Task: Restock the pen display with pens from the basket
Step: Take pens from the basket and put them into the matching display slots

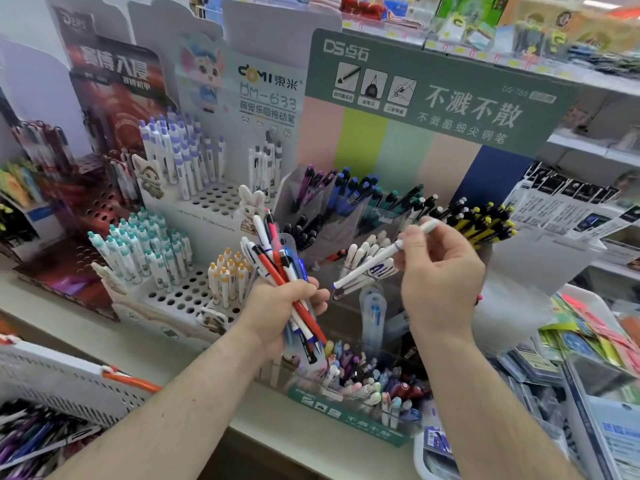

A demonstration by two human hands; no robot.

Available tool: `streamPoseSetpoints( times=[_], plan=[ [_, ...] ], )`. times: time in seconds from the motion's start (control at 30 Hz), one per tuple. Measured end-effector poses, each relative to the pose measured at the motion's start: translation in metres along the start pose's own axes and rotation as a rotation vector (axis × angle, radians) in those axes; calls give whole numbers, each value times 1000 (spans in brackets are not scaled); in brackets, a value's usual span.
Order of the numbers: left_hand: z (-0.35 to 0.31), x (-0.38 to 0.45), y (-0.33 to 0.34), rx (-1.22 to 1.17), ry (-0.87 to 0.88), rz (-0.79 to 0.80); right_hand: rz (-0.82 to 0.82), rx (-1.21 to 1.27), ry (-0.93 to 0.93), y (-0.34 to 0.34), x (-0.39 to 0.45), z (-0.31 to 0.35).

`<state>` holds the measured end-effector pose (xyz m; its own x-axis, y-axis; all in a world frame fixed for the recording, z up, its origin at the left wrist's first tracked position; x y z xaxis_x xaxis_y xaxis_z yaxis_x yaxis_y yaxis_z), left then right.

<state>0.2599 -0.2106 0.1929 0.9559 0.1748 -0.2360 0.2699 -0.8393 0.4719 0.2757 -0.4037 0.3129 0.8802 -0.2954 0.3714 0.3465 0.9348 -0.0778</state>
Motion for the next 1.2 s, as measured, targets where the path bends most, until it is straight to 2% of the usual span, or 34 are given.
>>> streamPoseSetpoints(
  times=[0.13, 0.4, 0.47, 0.53, 0.7, 0.87, 1.2],
  plan=[
    [-3, -5, 7, 5, -32, 74, -126, 220, 180, -17, -1, -14],
    [-7, -10, 38, -242, -87, 273, -128, 379, 390, -19, -11, -36],
    [-8, -8, 43, -324, -84, 295, -148, 434, 413, -24, -8, -34],
    [-9, -8, 45, -339, -72, 313, -211, 447, 353, -34, -2, -23],
    [-11, -9, 44, -266, -38, 313, -345, 182, -28, -59, 24, 9],
    [-13, -9, 45, -215, -23, 324, -290, -166, -277, -32, 36, 19],
    [-16, -13, 42, -142, -1, 357, 197, -740, -202, 40, 40, -12]
  ],
)
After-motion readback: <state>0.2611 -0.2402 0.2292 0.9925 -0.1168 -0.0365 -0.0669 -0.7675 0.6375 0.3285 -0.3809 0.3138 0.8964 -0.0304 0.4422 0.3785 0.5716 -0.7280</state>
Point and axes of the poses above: each hand's wrist, its own x-axis towards the middle knuckle, its own y-axis out of the palm, z = x × y, the point moved 8 cm from there along x, towards the middle knuckle, and after that the axes turned 5 degrees about y, right-handed, at the moved point
